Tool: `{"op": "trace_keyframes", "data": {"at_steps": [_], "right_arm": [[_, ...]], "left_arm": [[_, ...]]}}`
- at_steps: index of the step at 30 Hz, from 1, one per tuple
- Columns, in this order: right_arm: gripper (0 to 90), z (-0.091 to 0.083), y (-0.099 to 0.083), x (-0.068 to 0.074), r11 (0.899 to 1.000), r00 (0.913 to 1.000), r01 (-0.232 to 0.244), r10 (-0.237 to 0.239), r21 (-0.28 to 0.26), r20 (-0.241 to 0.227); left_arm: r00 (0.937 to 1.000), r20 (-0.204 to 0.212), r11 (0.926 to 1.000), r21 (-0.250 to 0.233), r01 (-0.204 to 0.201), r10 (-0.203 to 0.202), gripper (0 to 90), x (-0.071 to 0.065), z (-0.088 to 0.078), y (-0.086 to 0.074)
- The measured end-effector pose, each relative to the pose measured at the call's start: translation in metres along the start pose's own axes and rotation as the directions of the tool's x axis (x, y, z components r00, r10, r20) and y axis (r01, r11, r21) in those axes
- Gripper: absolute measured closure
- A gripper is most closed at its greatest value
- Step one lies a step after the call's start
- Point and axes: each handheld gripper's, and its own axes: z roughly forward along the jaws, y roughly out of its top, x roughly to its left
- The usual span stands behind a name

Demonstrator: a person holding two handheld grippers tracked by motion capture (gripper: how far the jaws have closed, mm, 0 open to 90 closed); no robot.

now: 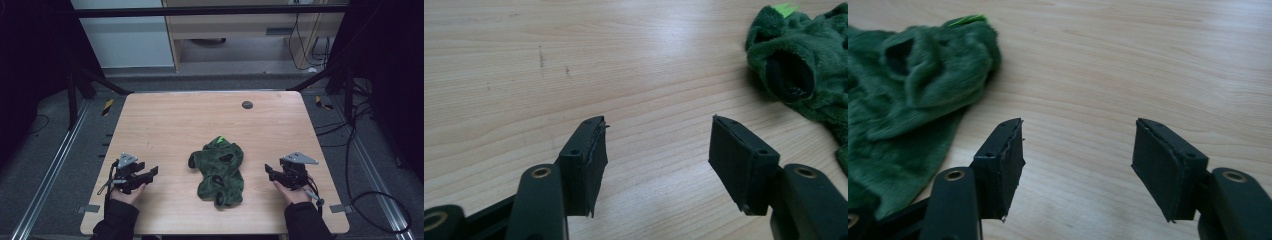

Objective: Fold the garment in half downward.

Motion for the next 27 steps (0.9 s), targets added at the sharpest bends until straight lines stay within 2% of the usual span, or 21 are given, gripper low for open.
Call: {"op": "trace_keyframes", "data": {"at_steps": [2, 7, 21, 27], "right_arm": [[38.7, 0.0, -0.001, 0.002, 1.0, 0.9998, 0.017, -0.017, 0.003, -0.011], [40.3, -0.002, 0.0, 0.005, 1.0, 0.9992, 0.014, -0.014, 0.007, -0.039], [40.4, -0.007, 0.013, 0.008, 0.999, 0.9946, 0.017, -0.02, -0.027, -0.102], [42.4, -0.007, 0.021, 0.008, 1.0, 0.9926, 0.013, -0.016, -0.027, -0.121]], "left_arm": [[1.0, 0.005, 1.0, 0.005, -0.002, 0.002, 38.2, -0.001, 0.0, 0.0], [0.9992, 0.036, 0.9998, 0.011, -0.015, 0.014, 37.7, -0.006, -0.001, 0.002], [0.9971, 0.064, 0.9992, -0.008, -0.04, 0.04, 37.6, -0.012, -0.001, 0.013], [0.9935, 0.082, 0.9968, -0.017, -0.078, 0.079, 38.3, -0.021, 0.003, 0.026]]}}
